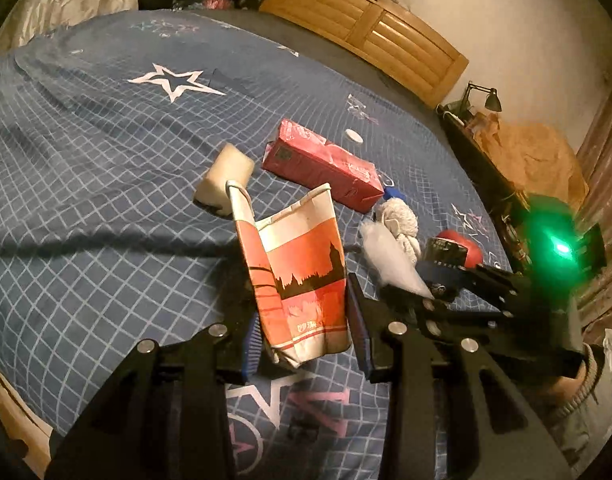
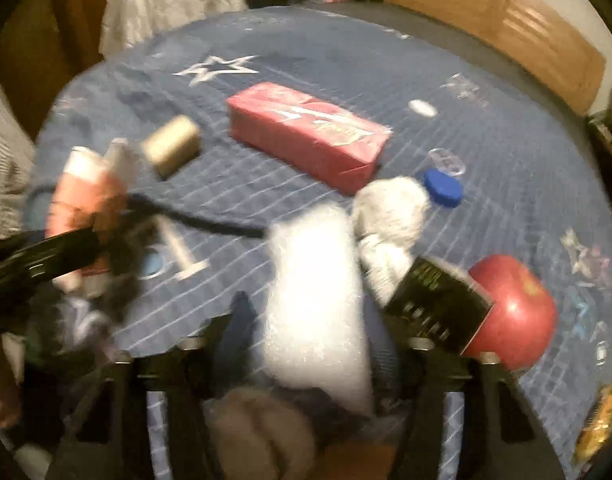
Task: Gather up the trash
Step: 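Grasp the red-white paper cup with the left tool while the right tool grasps the white foam sheet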
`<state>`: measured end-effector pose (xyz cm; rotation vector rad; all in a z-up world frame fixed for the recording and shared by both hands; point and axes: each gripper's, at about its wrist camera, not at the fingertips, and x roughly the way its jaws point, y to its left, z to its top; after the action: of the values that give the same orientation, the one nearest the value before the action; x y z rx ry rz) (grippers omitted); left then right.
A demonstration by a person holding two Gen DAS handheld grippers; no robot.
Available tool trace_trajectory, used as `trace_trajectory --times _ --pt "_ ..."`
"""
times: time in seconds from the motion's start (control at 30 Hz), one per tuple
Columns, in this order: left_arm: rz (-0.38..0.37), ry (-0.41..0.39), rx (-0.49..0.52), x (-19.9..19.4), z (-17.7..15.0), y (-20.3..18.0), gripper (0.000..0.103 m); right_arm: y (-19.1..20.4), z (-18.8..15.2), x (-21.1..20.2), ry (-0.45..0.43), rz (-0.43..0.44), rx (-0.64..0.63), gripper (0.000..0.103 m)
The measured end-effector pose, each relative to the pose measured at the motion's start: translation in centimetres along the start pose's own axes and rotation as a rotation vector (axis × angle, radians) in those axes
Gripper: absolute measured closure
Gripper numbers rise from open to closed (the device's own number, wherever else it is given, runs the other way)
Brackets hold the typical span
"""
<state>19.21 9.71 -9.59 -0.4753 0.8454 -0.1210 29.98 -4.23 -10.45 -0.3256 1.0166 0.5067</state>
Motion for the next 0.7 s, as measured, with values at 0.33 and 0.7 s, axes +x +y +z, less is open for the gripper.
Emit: trace_trajectory --times 0.33,0.7 --pt "0.008 -0.066 0.074 -2.5 -0.5 -2.7 0.067 -3.4 -2.7 -17.4 -0.547 0.104 0.217 0.058" --pt "0.069 -0.112 0.267 -4.2 -3.3 -10.2 0.067 -4.1 -18.8 -24.4 -0.641 0.04 0.498 0.057"
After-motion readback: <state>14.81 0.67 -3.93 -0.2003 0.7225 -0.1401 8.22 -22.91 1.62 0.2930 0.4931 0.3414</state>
